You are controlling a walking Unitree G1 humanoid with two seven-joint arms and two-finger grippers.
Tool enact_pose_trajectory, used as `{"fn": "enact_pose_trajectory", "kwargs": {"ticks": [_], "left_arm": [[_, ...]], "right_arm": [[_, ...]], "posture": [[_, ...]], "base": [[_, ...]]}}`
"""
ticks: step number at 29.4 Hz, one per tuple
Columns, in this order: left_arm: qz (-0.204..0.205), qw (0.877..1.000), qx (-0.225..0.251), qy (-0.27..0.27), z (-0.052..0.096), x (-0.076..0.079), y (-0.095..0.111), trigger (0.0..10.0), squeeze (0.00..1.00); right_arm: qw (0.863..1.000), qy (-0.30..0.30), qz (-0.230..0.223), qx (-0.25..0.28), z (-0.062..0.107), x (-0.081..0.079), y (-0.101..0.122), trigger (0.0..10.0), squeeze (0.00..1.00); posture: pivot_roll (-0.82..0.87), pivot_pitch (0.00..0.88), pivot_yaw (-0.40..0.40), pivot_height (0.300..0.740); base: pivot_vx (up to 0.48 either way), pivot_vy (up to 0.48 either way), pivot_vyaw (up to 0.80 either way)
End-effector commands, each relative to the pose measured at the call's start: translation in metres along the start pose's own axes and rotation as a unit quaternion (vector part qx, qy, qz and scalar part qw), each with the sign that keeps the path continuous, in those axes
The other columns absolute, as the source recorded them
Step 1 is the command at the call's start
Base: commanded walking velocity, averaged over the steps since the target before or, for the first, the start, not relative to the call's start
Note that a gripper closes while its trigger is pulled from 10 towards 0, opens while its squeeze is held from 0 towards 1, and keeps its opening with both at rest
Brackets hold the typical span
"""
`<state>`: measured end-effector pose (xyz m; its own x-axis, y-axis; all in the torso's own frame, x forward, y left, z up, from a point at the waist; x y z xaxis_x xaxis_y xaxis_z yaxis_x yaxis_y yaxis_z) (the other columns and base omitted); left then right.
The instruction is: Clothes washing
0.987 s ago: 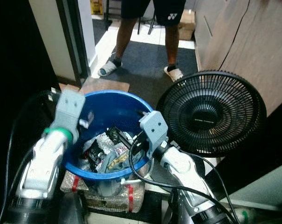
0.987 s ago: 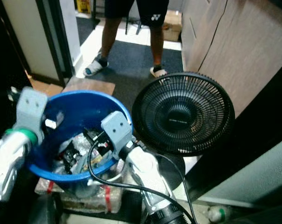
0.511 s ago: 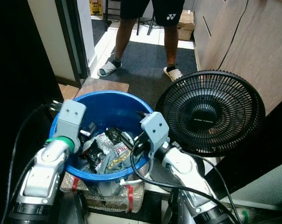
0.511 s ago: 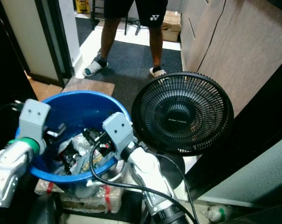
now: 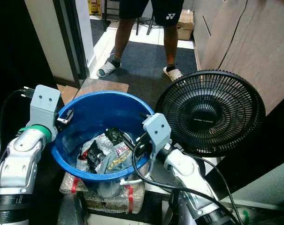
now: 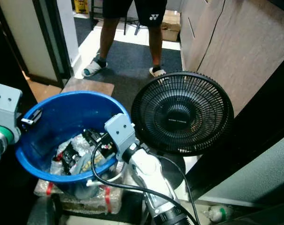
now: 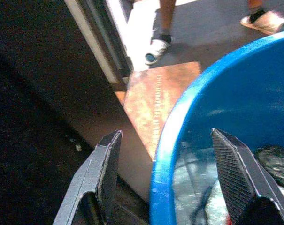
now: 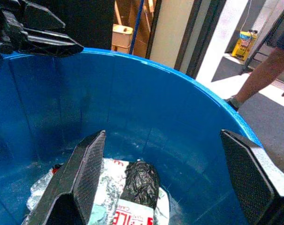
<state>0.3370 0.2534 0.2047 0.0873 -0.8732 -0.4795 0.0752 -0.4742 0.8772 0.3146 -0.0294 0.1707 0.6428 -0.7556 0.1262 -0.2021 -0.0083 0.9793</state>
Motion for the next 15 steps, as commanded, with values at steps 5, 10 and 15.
{"fn": "enact_pose_trajectory", "kwargs": {"ticks": [5, 10, 15], "left_arm": [[-0.024, 0.998, -0.061, 0.017, 0.002, 0.008, -0.026, 10.0, 0.00], [-0.030, 0.994, -0.086, -0.060, 0.013, 0.040, -0.042, 10.0, 0.00], [-0.021, 0.992, -0.076, -0.101, 0.014, 0.069, -0.038, 10.0, 0.00]], "right_arm": [[1.000, -0.004, -0.005, -0.010, 0.002, 0.001, -0.005, 10.0, 0.00], [1.000, -0.007, -0.003, -0.014, 0.000, 0.002, -0.007, 10.0, 0.00], [0.999, -0.031, 0.008, -0.027, -0.004, 0.014, -0.010, 10.0, 0.00]], "posture": [[0.12, 0.088, -0.013, 0.300], [0.13, 0.089, -0.015, 0.300], [0.13, 0.089, -0.018, 0.300]], "base": [[0.000, 0.000, 0.00], [0.000, 0.000, 0.00], [0.000, 0.000, 0.00]]}}
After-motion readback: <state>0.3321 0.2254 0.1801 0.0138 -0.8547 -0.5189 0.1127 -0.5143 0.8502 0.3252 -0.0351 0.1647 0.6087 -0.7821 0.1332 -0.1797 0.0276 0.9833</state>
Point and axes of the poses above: a point about 5 cm out from each wrist's last joint towards the gripper, its own z axis pointing back from the gripper into the wrist, its own y axis along the axis of the wrist's last joint, x = y × z, the point moved 2 cm from there along -z, pointing out of the wrist towards the gripper, and after that the axes turned 9 degrees about -z, right-handed, at the moved point
